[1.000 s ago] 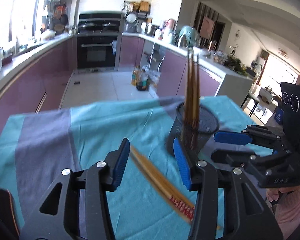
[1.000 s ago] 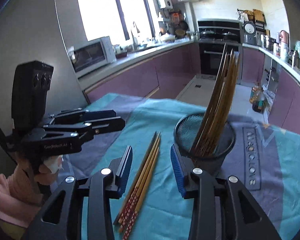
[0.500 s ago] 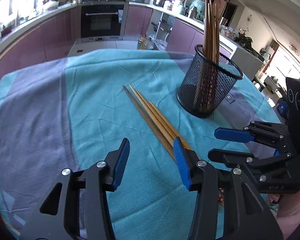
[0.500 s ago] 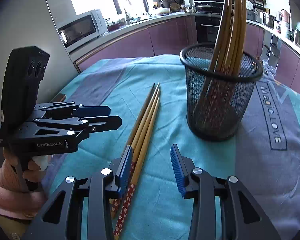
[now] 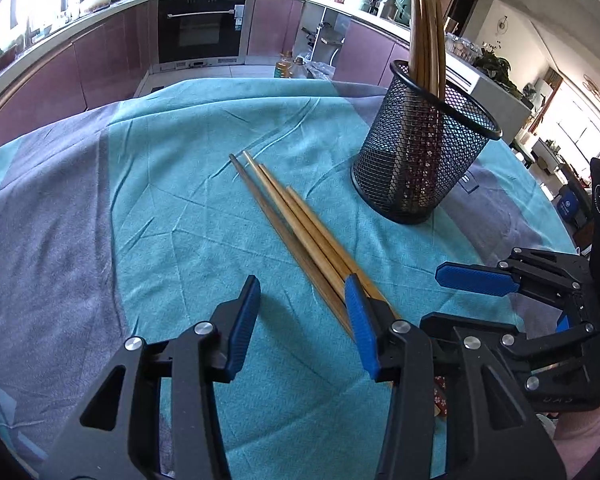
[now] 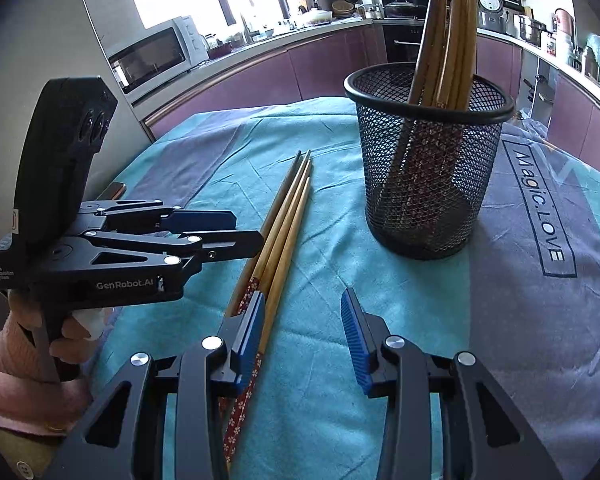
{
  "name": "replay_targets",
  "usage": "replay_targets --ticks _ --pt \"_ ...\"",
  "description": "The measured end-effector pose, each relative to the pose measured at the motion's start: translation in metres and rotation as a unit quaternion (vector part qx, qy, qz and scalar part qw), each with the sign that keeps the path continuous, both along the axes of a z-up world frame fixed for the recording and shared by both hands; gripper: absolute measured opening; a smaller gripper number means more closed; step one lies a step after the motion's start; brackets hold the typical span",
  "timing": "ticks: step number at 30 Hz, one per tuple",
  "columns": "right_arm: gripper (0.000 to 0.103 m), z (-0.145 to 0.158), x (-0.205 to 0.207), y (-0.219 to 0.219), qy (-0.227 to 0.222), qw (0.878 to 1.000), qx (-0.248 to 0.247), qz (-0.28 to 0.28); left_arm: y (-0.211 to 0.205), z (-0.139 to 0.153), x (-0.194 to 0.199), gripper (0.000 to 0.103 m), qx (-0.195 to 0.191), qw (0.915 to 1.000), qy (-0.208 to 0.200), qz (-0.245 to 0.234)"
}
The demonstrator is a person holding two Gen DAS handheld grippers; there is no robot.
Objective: Organize utensils
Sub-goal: 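Move both open tools back over the remaining chopsticks on the cloth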
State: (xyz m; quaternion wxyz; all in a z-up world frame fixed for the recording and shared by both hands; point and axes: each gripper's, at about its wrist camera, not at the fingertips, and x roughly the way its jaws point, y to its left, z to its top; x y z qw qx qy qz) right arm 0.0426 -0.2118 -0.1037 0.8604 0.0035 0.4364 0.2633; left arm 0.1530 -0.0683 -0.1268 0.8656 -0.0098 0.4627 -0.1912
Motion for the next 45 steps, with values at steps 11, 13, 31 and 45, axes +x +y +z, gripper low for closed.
replay_targets --ticks 11,13,31,45 --pt "0.037 -0.003 0.001 0.007 -0.001 1.0 -0.01 0.002 -0.006 -0.005 0.002 0.039 0.021 0.9997 -0.009 -0.008" --pt "0.037 -0.004 0.001 0.008 -0.003 1.0 -0.013 0.002 -0.004 -0.005 0.001 0.037 0.021 0.9997 -0.009 -0.009" --pt "0.037 -0.008 0.011 0.024 -0.01 0.999 -0.049 0.009 0.005 -0.004 -0.011 0.023 0.014 0.9992 0.003 -0.037" --pt "0.029 -0.011 0.031 0.041 -0.021 0.997 -0.072 -0.002 0.002 -0.004 0.016 0.025 0.026 0.9995 0.009 -0.016"
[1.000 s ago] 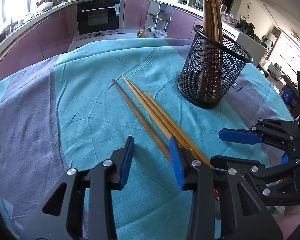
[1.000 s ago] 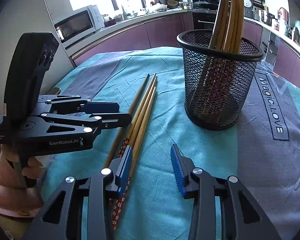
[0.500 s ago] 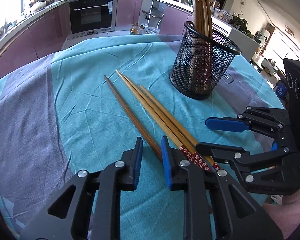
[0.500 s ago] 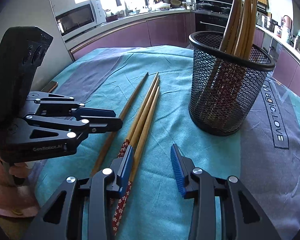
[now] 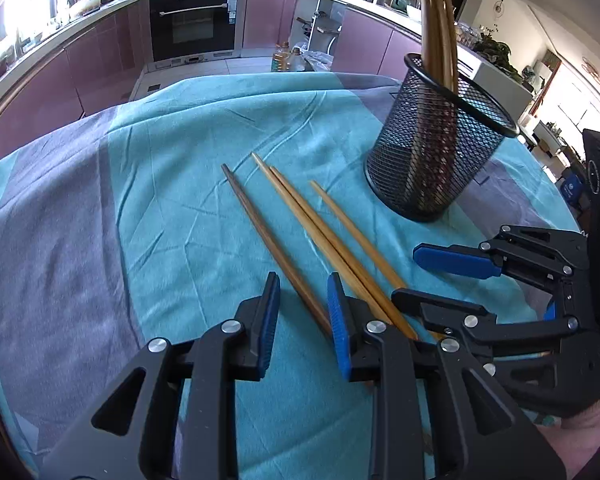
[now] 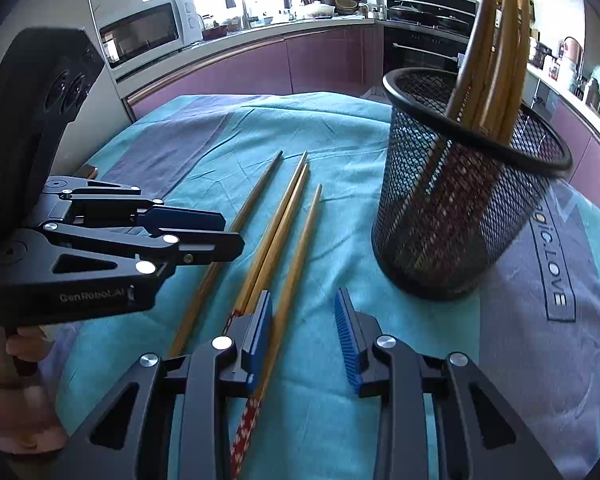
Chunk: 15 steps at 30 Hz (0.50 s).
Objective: Organize utensils
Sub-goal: 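Move both open tools back over the remaining chopsticks on the cloth, then grasp a chopstick with the left tool while the right tool grasps another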
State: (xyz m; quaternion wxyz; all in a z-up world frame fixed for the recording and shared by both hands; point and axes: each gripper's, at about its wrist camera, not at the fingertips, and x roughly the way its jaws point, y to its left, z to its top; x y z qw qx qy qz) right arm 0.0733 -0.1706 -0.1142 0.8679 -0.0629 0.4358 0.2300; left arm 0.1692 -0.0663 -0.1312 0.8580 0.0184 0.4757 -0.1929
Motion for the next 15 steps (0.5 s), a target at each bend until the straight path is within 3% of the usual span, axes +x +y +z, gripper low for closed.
replay_targets --ticks 5,6,15 --pt "0.014 0.0 0.008 -0.001 0.003 1.0 0.011 -0.011 -0.006 -0.001 0.006 0.021 0.013 0.9999 -0.007 0.006" --pt "0.012 0.0 0.01 -0.002 0.005 1.0 0.016 -0.012 -0.007 -0.001 0.007 0.017 0.017 0.9997 -0.01 0.013" --pt "0.006 0.002 0.009 -0.012 0.014 0.999 0.045 -0.025 -0.002 0.0 -0.001 0.01 0.008 0.999 -0.018 0.041"
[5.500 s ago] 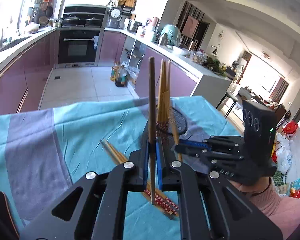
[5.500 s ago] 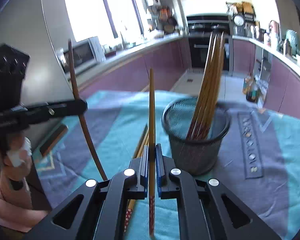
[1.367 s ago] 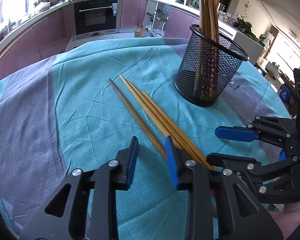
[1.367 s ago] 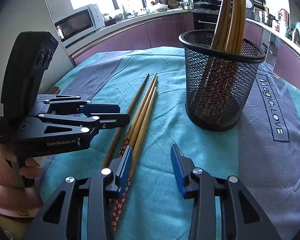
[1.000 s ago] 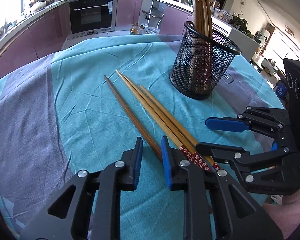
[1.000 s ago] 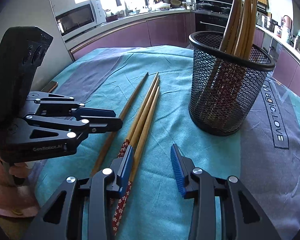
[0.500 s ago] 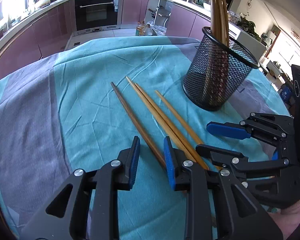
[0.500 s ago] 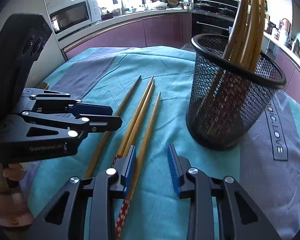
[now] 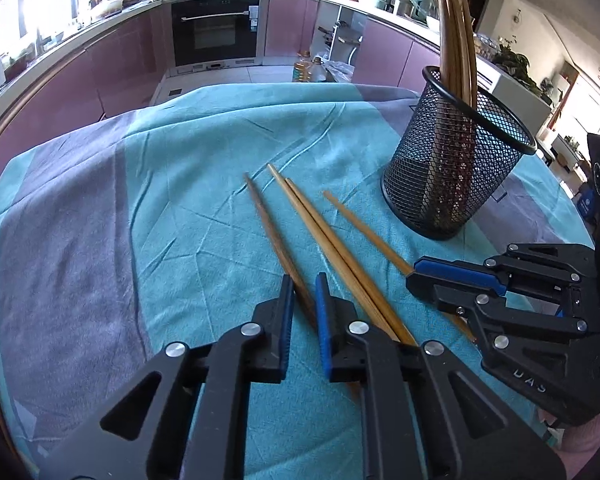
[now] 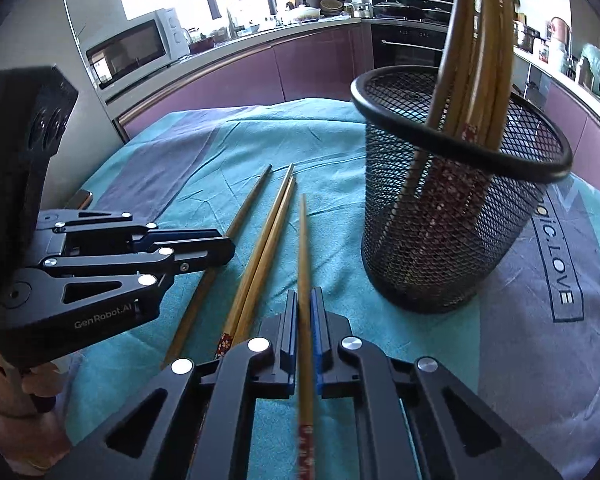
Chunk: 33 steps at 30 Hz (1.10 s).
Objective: Organize utensils
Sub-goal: 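Grasp a chopstick with the left tool while the right tool grasps another, then lift the held chopsticks upright above the mesh holder with both tools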
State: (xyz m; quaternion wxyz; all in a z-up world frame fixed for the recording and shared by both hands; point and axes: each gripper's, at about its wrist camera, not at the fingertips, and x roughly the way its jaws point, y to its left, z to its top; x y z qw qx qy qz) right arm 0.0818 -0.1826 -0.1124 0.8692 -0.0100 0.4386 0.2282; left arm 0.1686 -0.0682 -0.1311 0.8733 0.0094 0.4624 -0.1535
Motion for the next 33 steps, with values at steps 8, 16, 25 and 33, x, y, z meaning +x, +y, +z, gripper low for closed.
replay_targets --ticks 8,16,25,33 --pt "0.006 0.011 -0.009 -0.012 -0.009 1.0 0.018 0.002 0.007 0.003 -0.015 0.008 -0.006 1.0 -0.001 0.002" --pt "0.006 0.021 -0.017 -0.023 -0.018 0.999 0.035 0.007 0.014 0.017 -0.028 0.007 -0.031 0.9993 -0.015 -0.012" --pt "0.006 0.056 -0.034 -0.045 -0.055 0.996 0.07 0.008 0.02 0.054 -0.046 0.004 -0.077 0.995 -0.046 -0.043" --pt "0.006 0.068 -0.039 -0.054 -0.067 0.994 0.082 0.003 0.014 0.064 -0.044 0.013 -0.051 0.9953 -0.062 -0.053"
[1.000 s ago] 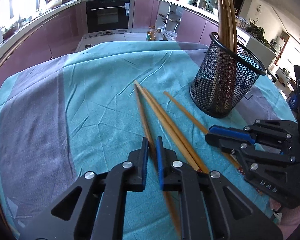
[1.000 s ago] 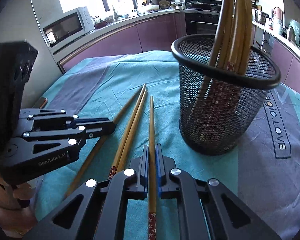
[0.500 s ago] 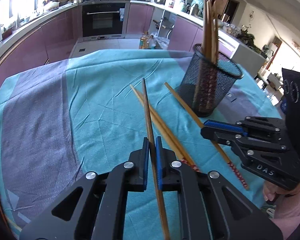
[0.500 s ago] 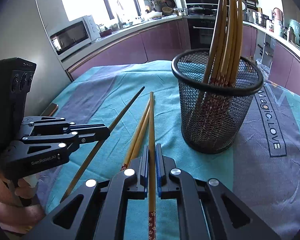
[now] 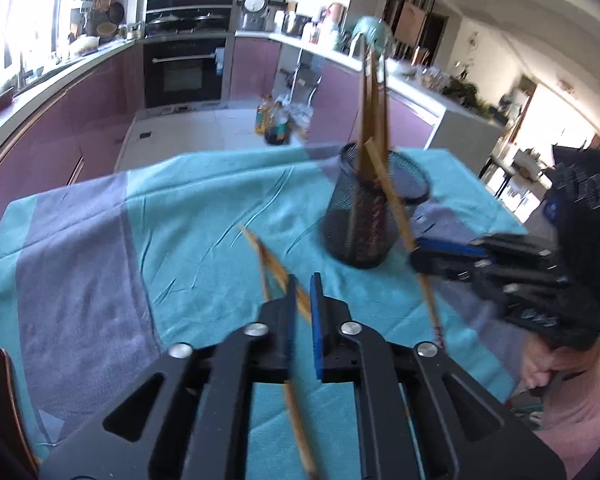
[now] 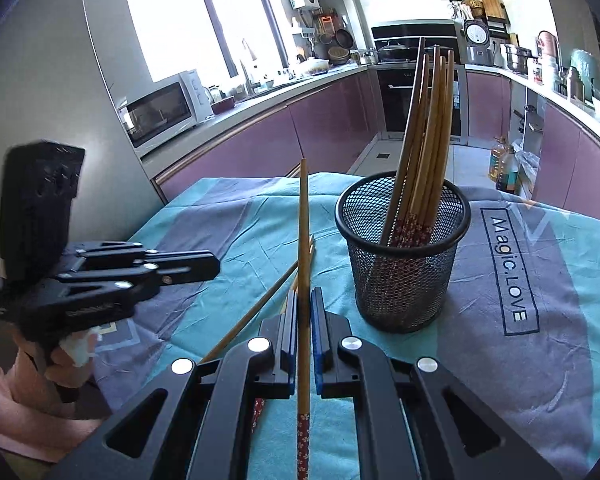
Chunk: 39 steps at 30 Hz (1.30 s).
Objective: Organize utensils
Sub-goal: 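Lift the held chopsticks upright above the mesh holder with both tools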
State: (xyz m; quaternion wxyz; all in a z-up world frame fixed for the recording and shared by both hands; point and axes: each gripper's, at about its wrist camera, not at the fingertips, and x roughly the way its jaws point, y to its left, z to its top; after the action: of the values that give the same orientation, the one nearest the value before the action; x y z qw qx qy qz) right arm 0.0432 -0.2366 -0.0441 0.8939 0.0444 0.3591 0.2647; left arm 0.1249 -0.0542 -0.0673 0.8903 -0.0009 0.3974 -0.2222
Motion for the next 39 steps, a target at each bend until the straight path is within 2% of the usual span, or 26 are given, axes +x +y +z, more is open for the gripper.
replay_targets --ticks 6,11,13,14,18,22,28,39 --pt "0.006 0.002 -0.001 -0.002 -0.004 1.0 0.0 -0.002 -0.01 -0.04 0.018 0.023 0.059 0.9975 0.037 0.015" --pt "0.006 0.006 -0.002 -0.005 -0.009 1.0 0.001 -0.008 -0.016 -0.06 0.025 0.023 0.078 0.9951 0.058 0.017" --pt "0.006 0.007 -0.002 -0.007 -0.012 1.0 0.002 -0.01 -0.017 -0.062 0.025 0.019 0.081 0.995 0.055 0.019" --pt "0.006 0.008 -0.002 -0.008 -0.013 1.0 0.002 -0.011 -0.017 -0.062 0.025 0.012 0.081 0.9948 0.057 0.021" --pt "0.006 0.014 -0.003 -0.012 -0.022 1.0 0.006 -0.017 -0.017 -0.06 0.028 0.008 0.073 0.9951 0.06 0.028" --pt "0.006 0.023 -0.002 -0.018 -0.033 0.999 0.01 -0.021 -0.013 -0.042 0.022 0.007 0.05 0.9975 0.048 0.016" --pt "0.006 0.037 -0.002 -0.027 -0.052 0.998 0.025 -0.027 -0.003 0.004 0.006 0.007 0.001 0.9999 0.01 -0.008" --pt "0.006 0.066 0.005 -0.041 -0.092 0.995 0.039 -0.032 0.014 0.079 -0.014 0.007 -0.055 0.996 -0.066 -0.022"
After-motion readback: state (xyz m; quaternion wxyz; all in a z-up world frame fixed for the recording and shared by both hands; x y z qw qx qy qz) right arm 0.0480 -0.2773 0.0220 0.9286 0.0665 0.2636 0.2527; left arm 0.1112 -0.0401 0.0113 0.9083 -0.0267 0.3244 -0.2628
